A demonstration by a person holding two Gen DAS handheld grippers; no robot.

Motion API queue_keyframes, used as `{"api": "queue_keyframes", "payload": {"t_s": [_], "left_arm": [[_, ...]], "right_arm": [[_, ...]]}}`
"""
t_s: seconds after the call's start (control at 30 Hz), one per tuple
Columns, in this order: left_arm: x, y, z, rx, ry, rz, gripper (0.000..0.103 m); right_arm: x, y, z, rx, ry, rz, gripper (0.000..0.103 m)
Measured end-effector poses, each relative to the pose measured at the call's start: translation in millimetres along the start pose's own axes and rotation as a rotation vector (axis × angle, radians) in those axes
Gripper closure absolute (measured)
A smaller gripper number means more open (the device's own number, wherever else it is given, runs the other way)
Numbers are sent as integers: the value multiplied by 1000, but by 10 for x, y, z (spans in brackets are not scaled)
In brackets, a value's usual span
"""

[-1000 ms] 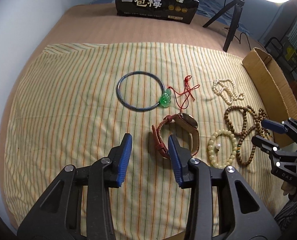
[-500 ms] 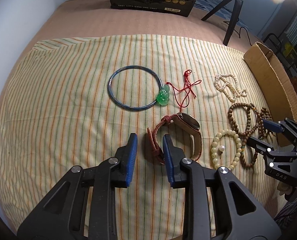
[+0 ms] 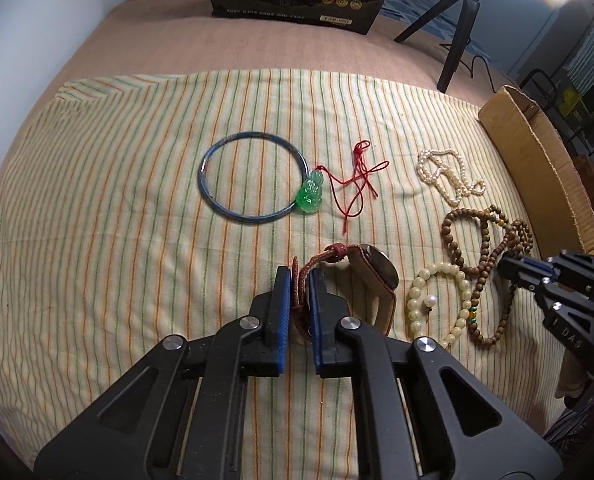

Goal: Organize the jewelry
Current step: 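Carry the watch with the left tool while the right tool lowers the bead strand into the box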

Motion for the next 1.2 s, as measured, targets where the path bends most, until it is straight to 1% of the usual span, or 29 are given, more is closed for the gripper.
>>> {"api": "queue_keyframes", "payload": {"t_s": [0.3, 0.4, 0.63, 0.9, 1.2], "left_arm": [[47, 260, 34, 17, -3, 59, 96], [85, 401, 61, 35, -9, 90, 96], [89, 731, 125, 39, 4, 154, 96], [149, 1139, 377, 43, -5, 249, 96], [230, 1404, 818, 4, -34, 324, 96]], "right_arm": [[122, 404, -171, 34, 26, 112, 99], [154, 559, -193, 48, 28, 149, 99], [224, 894, -235, 69, 37, 224, 99], [278, 1369, -246, 108, 34, 328, 99], [362, 1924, -123, 148, -10, 453, 99]]}}
Point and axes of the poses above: each gripper's, at about its wrist camera, not at the fingertips, and y roughly against the way its jaws point, z to its right, x to its top, the point moved 3 cm from there along -y, roughly the way its jaws point, and after that the axes turned 15 degrees about -y, right-handed, at the moved point
